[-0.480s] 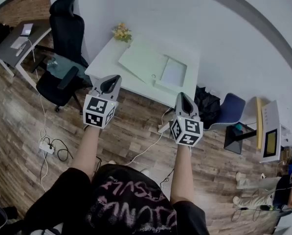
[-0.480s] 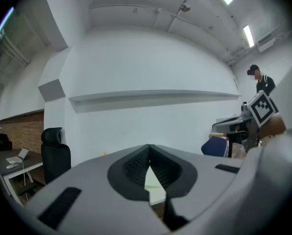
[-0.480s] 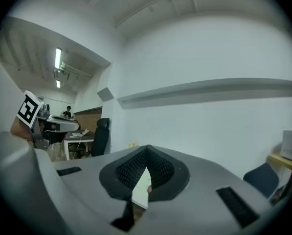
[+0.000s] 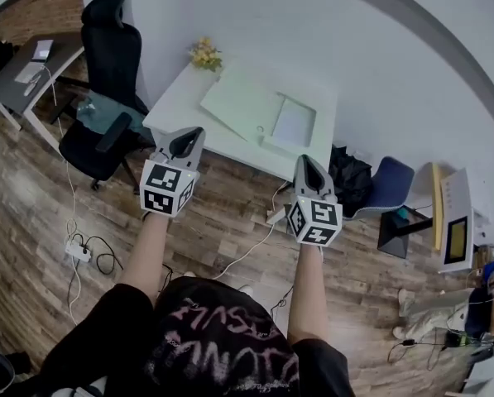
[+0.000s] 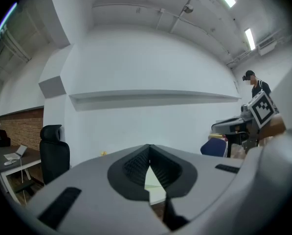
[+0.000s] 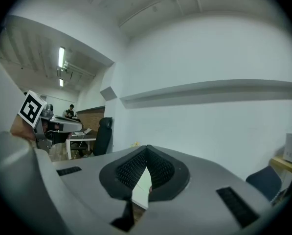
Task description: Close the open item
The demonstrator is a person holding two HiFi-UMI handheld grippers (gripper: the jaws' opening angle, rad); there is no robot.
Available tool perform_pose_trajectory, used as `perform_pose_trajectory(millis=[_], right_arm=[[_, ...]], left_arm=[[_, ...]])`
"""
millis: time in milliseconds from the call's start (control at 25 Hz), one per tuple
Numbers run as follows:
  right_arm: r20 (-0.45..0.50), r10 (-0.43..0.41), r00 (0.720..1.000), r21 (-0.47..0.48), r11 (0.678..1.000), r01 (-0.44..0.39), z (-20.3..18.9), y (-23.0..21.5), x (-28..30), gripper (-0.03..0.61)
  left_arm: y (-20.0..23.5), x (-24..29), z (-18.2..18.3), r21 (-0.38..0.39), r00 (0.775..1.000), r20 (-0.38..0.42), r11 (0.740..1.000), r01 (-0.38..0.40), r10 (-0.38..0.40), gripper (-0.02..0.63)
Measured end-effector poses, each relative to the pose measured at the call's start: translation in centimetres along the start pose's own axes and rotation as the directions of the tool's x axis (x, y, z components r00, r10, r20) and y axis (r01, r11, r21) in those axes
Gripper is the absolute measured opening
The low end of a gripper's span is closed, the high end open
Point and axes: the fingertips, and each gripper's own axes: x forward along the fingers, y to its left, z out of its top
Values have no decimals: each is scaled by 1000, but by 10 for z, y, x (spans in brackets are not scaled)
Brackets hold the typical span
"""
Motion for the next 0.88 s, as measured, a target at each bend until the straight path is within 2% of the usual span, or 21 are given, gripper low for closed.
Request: perform_pose_trajectory(millis=[480,880], right_arm=[[-14,-40,999,-10,999,40,0,40,1,9],[-20,-67,998,31,997,67,-3,39,16,9]], left_arm=[[28,-17,-17,-18,999,-8,999,47,-47,3],[44,-9,-20,-22,998,3,998,57,-57,3]])
